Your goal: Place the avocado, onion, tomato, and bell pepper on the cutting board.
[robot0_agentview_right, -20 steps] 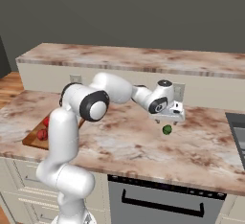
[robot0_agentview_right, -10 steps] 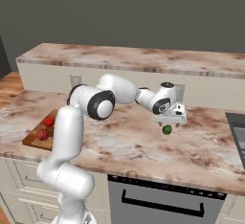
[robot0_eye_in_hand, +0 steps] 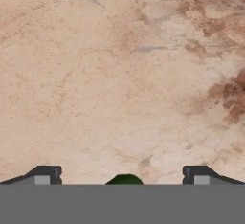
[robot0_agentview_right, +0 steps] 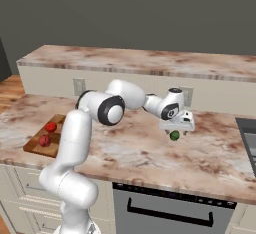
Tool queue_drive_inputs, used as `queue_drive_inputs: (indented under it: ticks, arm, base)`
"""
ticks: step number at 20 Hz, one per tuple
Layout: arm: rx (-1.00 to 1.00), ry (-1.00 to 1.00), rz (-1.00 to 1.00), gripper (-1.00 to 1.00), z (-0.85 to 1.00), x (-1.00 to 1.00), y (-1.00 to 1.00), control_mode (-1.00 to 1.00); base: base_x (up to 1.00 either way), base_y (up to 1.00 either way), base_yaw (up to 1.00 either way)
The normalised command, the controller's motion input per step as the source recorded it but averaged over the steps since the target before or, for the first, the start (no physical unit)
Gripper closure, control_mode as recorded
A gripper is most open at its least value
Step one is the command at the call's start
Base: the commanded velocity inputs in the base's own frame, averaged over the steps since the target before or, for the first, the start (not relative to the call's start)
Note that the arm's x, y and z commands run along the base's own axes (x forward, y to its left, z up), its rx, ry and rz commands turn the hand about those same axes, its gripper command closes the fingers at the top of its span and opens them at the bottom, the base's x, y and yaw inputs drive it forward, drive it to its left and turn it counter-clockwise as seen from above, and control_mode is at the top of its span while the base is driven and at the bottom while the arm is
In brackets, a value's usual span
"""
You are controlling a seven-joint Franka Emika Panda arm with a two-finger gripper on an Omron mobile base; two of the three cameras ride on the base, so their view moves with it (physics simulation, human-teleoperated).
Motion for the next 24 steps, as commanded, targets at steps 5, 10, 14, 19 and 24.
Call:
queue_drive_inputs:
  ticks: [5, 10, 14, 19, 24]
  arm:
    - [0.0, 0.02, 0.0, -1.0, -0.26, 0.0, 0.0, -1.0]
    - [0.01, 0.0, -0.03, -1.0, -0.28, -0.25, 0.0, -1.0]
    - [0.01, 0.03, -0.09, 1.0, -0.49, -0.51, 0.0, -1.0]
    - [0.0, 0.0, -0.07, 1.0, -0.11, -0.46, 0.0, -1.0]
    - [0.0, -0.06, -0.03, 1.0, 0.17, -0.53, 0.05, -1.0]
  base:
    - [0.0, 0.0, 0.0]
    - [0.0, 0.0, 0.0]
    - [0.0, 0.0, 0.0]
    - [0.0, 0.0, 0.0]
    - [0.0, 0.0, 0.0]
